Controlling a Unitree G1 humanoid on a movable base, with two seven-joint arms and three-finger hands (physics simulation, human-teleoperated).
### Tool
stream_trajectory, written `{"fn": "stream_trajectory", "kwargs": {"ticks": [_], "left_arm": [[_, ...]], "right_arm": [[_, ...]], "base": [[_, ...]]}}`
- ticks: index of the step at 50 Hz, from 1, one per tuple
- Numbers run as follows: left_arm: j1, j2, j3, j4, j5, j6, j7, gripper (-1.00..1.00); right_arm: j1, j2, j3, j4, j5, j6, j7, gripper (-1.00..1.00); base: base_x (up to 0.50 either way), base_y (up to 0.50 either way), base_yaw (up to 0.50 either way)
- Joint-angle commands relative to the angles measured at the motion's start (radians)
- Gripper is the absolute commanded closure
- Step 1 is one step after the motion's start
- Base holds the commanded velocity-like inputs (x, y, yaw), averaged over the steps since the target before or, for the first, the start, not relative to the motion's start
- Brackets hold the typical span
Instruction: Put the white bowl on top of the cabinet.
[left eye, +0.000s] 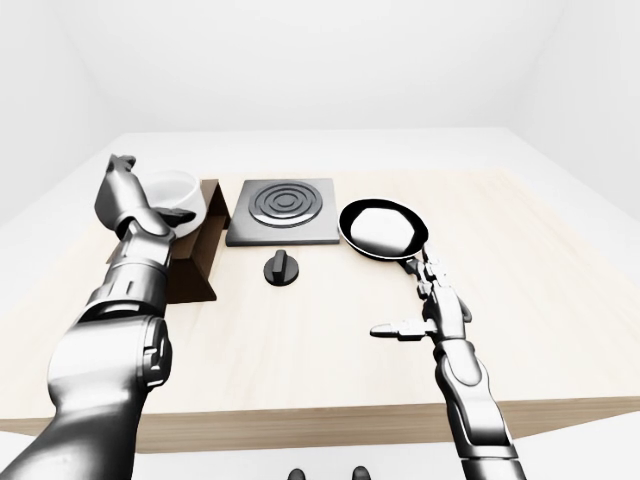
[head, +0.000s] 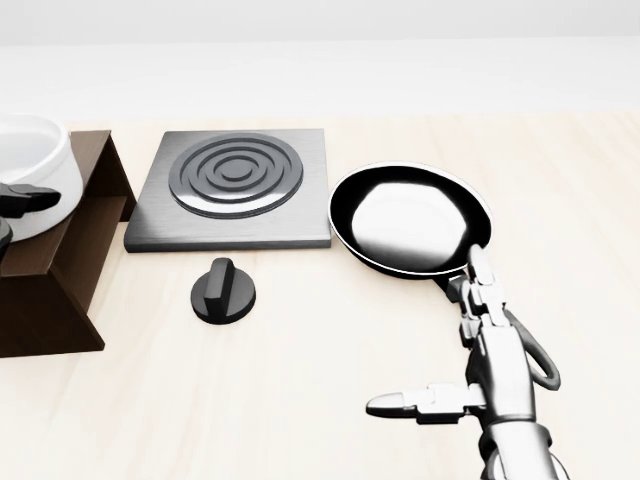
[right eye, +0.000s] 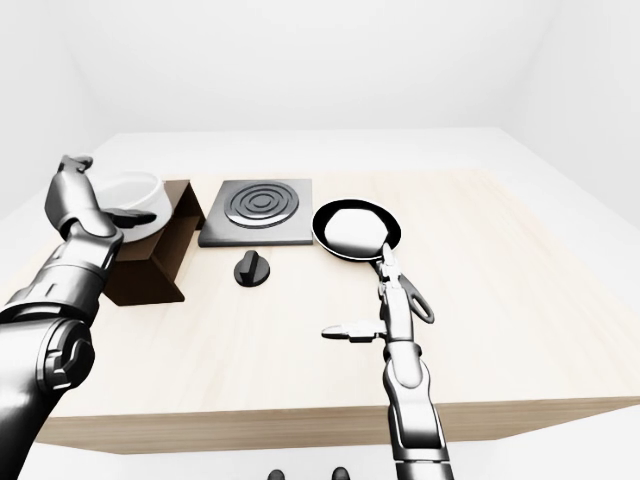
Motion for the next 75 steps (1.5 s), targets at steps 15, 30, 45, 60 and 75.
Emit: {"fn": "stream_trajectory", "kwargs": {"ticks": [15,30,45,60,75], "left_arm": [[-0.006,0.006,0.016,-0.003,0.001,0.0,0.0,-1.0],[-0.002,0.011,0.014,-0.013,-0.002,0.0,0.0,-1.0],[0.1,-0.008,-0.005,-0.24,0.01,0.0,0.0,-1.0],[0.462,-0.143,-0.001,-1.061,0.236,0.0,-0.154,-1.0],[0.752,-0.339,-0.043,-1.619,0.454,0.0,-0.371,-1.0]], "right_arm": [[0.003,0.001,0.001,-0.006,-0.006,0.0,-0.004,-1.0],[-0.003,0.001,0.002,0.004,-0.01,-0.004,-0.009,-1.0],[-0.04,-0.001,0.0,0.063,-0.018,-0.019,-0.025,-1.0],[-0.162,-0.021,-0.023,0.226,-0.005,-0.042,-0.06,-1.0],[-0.195,-0.03,-0.023,0.211,-0.002,-0.004,-0.084,-1.0]], "base": [[0.0,0.0,0.0],[0.0,0.0,0.0],[0.0,0.0,0.0],[0.0,0.0,0.0],[0.0,0.0,0.0]]}}
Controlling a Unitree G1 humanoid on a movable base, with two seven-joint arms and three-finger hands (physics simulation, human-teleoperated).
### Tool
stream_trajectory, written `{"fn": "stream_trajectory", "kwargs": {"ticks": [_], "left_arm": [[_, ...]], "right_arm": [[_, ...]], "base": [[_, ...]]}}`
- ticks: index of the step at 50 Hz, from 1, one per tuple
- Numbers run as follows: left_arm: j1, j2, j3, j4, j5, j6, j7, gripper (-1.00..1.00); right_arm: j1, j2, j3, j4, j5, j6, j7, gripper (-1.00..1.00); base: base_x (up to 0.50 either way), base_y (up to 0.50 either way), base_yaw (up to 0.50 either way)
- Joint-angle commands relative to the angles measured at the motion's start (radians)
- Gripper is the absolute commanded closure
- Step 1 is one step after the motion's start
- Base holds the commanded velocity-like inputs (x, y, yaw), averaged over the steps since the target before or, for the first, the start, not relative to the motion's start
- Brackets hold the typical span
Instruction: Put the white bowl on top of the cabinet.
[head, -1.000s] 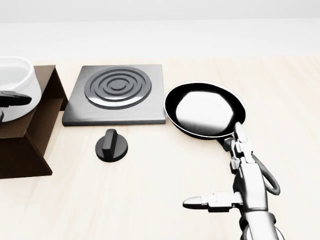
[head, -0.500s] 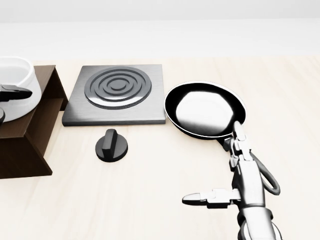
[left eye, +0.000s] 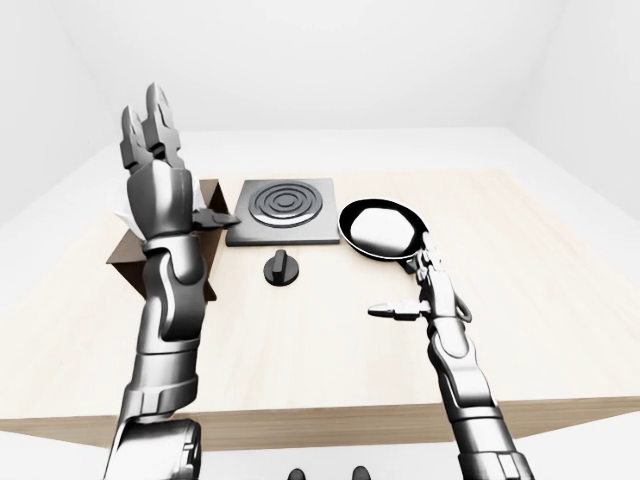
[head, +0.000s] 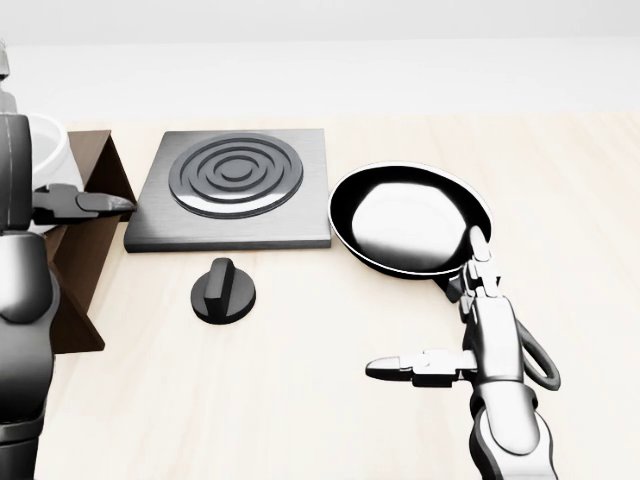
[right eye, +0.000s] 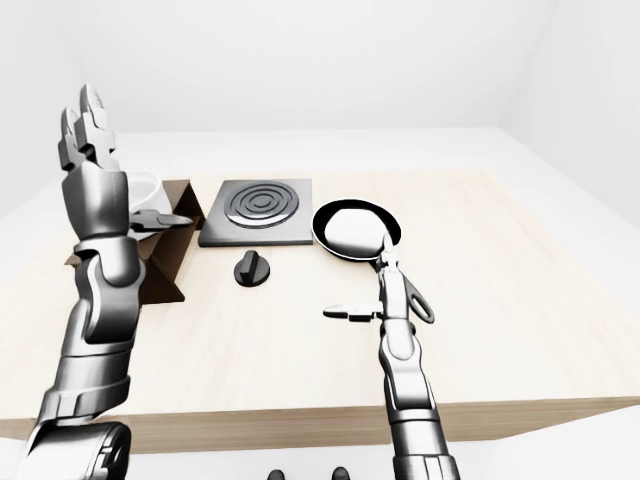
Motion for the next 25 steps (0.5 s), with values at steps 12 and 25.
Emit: {"fn": "stream_trajectory", "kwargs": {"ticks": [12,25], "left_arm": [[0.412,-0.272,-0.137,-0.592,0.081,0.0,-0.182,-1.0],[0.625,-0.31,-0.265,-0.555,-0.177,0.0,-0.24,-1.0]], "right_arm": [[-0.021,-0.001,0.001,-0.016,-0.005,0.022,-0.02,-1.0],[-0.023,-0.005,-0.006,0.025,0.018,-0.009,-0.013,-1.0]], "base": [[0.0,0.0,0.0],[0.0,0.0,0.0]]}}
